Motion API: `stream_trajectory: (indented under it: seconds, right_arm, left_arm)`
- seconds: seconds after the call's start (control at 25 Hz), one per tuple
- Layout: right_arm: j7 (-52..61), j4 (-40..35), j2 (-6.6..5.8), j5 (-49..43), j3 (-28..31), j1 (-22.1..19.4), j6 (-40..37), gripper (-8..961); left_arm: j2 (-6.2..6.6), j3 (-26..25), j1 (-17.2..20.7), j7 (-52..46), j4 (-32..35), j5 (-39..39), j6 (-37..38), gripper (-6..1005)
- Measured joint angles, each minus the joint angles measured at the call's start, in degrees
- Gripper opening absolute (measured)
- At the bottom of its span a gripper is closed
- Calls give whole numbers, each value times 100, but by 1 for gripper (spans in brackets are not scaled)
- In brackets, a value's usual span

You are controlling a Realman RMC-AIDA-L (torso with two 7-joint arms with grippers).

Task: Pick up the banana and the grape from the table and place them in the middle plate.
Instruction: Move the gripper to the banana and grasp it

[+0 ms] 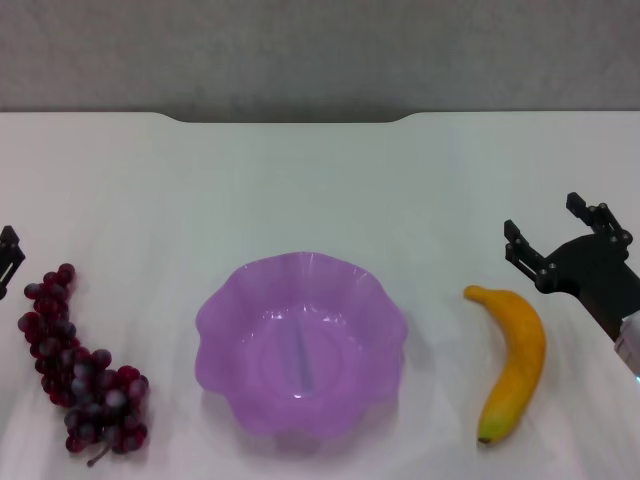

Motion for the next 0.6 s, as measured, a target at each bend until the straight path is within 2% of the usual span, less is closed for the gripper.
stream_trajectory:
  seconds: [0.04, 0.6]
  right_arm:
    - [0, 8, 2, 0, 0, 0, -2, 862]
    - [292, 75, -27, -73, -75, -54, -334, 886]
  left_arm:
    - [0, -17, 7, -2, 0, -2, 1, 886]
    - [24, -27, 21, -34, -3, -209, -11, 884]
